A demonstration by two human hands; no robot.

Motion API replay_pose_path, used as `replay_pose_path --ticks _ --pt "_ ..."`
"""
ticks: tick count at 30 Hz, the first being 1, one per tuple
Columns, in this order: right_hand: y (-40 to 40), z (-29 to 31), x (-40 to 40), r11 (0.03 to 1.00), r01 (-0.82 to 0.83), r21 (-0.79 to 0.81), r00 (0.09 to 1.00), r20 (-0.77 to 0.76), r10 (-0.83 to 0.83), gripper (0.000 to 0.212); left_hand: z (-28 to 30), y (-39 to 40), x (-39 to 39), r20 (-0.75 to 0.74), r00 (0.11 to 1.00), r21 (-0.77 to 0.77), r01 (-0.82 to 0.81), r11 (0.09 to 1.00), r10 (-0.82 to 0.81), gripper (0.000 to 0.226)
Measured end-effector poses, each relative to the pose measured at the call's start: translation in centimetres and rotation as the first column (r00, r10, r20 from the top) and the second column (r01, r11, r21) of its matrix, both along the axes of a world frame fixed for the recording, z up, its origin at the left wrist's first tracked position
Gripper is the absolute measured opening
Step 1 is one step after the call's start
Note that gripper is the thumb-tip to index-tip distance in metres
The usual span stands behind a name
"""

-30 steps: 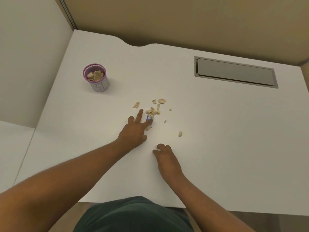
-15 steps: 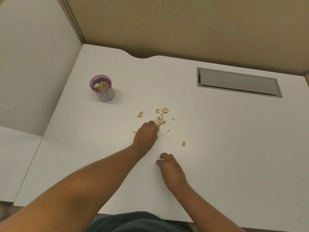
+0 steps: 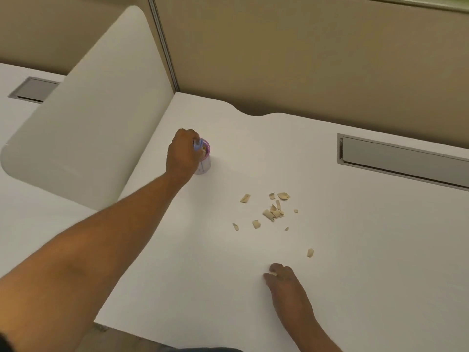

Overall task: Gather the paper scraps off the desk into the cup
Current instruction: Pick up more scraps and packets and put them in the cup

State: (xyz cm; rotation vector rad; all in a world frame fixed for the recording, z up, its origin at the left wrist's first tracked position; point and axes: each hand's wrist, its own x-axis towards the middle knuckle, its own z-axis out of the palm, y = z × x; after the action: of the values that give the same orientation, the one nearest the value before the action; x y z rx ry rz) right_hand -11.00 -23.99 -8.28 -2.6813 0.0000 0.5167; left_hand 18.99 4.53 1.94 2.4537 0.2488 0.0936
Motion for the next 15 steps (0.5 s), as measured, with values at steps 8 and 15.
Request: replay_pose_path --ticks 8,15 --pt "0.2 0.5 0.8 0.999 -0.031 0.034 0.998 0.056 0.029 0.026 -1.8 1.0 1.5 -0.202 0.961 0.255 0.237 0.938 -0.187 0.023" --pt "3.2 6.5 8.8 0.943 0.087 0.322 0.955 0.242 -0.171 0.017 -0.3 1.8 -1.9 0.09 0.989 0.232 0.092 0.968 -0.116 0.022"
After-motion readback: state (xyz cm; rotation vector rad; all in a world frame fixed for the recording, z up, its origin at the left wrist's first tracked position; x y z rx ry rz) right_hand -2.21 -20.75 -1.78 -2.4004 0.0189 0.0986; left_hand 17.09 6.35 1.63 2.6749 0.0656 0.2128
